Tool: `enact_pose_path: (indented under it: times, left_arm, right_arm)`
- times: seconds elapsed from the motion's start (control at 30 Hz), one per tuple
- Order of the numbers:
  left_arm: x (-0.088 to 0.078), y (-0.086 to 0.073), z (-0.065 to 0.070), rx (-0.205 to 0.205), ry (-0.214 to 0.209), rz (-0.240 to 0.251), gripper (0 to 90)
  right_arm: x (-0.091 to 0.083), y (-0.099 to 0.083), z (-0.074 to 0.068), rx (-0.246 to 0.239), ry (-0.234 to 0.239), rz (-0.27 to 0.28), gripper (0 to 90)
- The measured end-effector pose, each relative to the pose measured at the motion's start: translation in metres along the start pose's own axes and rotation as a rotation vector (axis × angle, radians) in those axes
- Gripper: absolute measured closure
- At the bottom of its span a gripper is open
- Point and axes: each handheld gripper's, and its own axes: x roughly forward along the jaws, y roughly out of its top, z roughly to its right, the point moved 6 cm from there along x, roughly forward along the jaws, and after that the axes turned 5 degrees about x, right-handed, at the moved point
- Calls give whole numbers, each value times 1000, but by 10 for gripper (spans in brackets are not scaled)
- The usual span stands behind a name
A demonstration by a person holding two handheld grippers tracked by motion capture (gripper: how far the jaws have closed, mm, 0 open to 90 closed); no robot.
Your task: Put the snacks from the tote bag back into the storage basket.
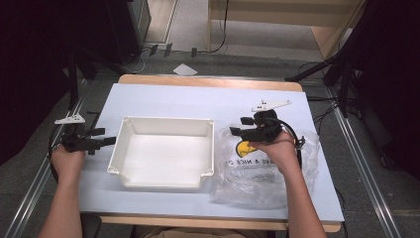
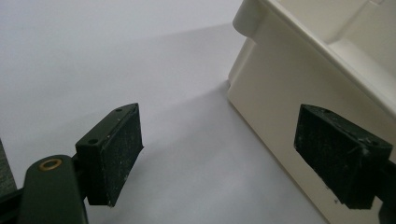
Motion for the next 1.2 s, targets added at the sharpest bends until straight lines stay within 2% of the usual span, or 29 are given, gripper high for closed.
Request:
enact_pose_path:
  times: [0.07,0.13,0.3,0.37,0.53,0.63,0.7,0.8,0.9,1.2]
  left_arm:
    - [0,0,0,0,0,-1,163]
    - [0,0,0,1,0,-1,163]
    - [1,0,0,1,1,-1,162]
    - [1,0,0,-1,2,-2,163]
    - [1,0,0,-1,-1,-8,163]
    - [1,1,1,-5,0,-6,162]
    - [1,1,1,-6,-1,-6,162]
    - [1,1,1,-4,-2,-9,163]
    - [2,1,1,-1,1,-9,163]
    - [2,1,2,-1,2,-11,163]
  right_arm:
    - [-1,-1,0,-10,-8,-11,435]
    - [-2,-1,1,-10,-14,-17,475]
    - [-3,1,1,-24,-3,-5,526]
    - [-5,2,1,-45,-16,1,532]
    - [-9,2,1,-35,-14,-3,562]
    - [-10,1,1,-70,-5,4,574]
    - [-11,1,0,-37,6,-12,582]
    - [-13,2,2,-52,-13,-28,547]
    - [-15,1,3,-45,-26,-40,538]
    - [-22,2,6,-55,-39,-56,503]
